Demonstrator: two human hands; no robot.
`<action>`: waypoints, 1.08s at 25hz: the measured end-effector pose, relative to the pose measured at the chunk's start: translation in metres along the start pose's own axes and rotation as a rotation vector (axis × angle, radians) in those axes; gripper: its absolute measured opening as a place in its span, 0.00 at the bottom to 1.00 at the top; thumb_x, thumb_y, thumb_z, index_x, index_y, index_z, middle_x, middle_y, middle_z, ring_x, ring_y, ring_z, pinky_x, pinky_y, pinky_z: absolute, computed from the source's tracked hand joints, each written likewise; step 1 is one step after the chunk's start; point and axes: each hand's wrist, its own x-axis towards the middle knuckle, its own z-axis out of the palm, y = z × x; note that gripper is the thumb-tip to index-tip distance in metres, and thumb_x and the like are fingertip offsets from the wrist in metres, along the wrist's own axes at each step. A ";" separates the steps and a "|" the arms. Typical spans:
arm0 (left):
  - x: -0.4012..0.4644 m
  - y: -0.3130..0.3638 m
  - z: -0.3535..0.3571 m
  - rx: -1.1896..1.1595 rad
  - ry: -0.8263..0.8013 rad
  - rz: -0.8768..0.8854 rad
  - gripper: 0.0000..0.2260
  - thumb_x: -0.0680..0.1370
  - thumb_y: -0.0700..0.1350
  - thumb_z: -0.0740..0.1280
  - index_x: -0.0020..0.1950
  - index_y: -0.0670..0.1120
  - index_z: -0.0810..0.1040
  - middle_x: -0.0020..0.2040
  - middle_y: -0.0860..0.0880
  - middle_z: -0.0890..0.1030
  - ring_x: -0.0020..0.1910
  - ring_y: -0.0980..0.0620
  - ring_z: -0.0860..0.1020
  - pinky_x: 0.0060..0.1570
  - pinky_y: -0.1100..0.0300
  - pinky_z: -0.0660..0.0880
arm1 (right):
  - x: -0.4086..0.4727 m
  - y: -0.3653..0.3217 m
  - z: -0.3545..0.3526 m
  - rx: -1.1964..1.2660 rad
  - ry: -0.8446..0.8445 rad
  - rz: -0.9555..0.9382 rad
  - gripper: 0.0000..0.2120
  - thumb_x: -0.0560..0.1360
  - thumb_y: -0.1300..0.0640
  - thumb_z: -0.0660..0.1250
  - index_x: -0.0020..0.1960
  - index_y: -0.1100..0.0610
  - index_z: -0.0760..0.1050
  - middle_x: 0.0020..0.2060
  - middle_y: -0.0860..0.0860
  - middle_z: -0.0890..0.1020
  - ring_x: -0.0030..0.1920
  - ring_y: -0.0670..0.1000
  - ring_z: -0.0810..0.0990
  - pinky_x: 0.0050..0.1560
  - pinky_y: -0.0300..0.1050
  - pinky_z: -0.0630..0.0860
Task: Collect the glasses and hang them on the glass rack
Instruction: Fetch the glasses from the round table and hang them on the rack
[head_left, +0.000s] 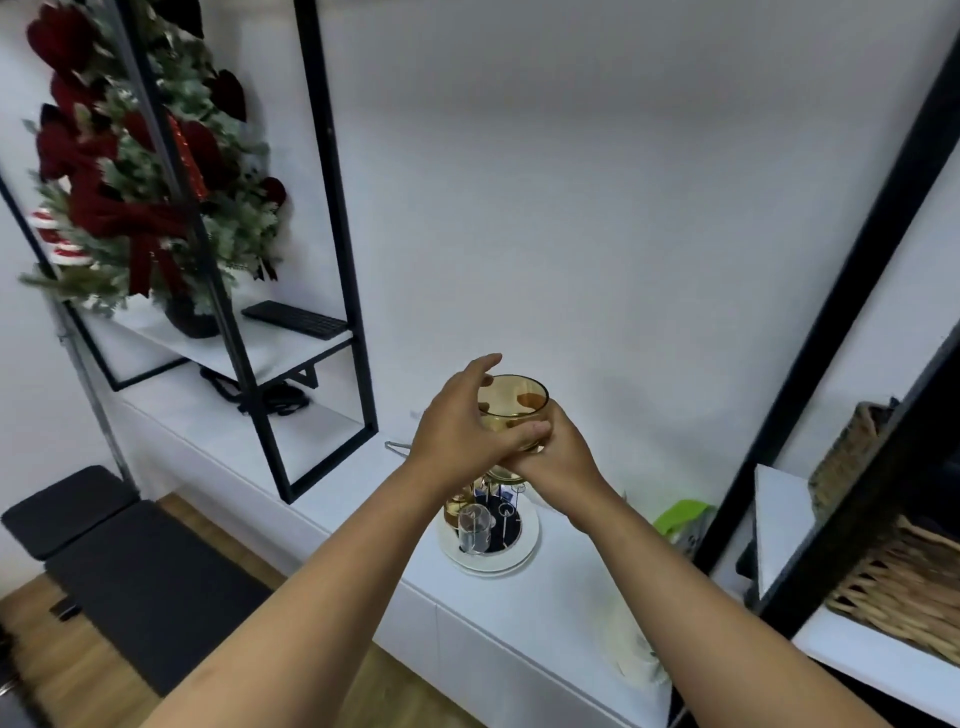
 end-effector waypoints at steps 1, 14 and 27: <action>0.011 -0.008 -0.004 -0.003 -0.005 0.017 0.44 0.63 0.68 0.80 0.76 0.64 0.67 0.65 0.59 0.75 0.57 0.60 0.78 0.58 0.57 0.76 | 0.010 0.000 0.005 0.005 0.014 0.001 0.31 0.61 0.45 0.81 0.61 0.40 0.75 0.54 0.35 0.86 0.54 0.38 0.85 0.49 0.34 0.79; 0.117 -0.083 0.000 -0.488 -0.111 -0.060 0.38 0.61 0.63 0.83 0.69 0.64 0.74 0.62 0.61 0.78 0.52 0.65 0.82 0.52 0.62 0.80 | 0.091 0.059 0.016 0.607 0.172 0.290 0.49 0.67 0.40 0.83 0.81 0.45 0.62 0.73 0.55 0.78 0.69 0.57 0.81 0.60 0.62 0.82; 0.159 -0.179 0.081 -0.508 -0.355 -0.317 0.38 0.71 0.58 0.80 0.77 0.62 0.66 0.70 0.58 0.75 0.67 0.59 0.77 0.57 0.60 0.78 | 0.168 0.145 -0.029 0.653 0.350 0.326 0.19 0.69 0.46 0.82 0.56 0.52 0.85 0.52 0.55 0.86 0.54 0.55 0.87 0.55 0.58 0.84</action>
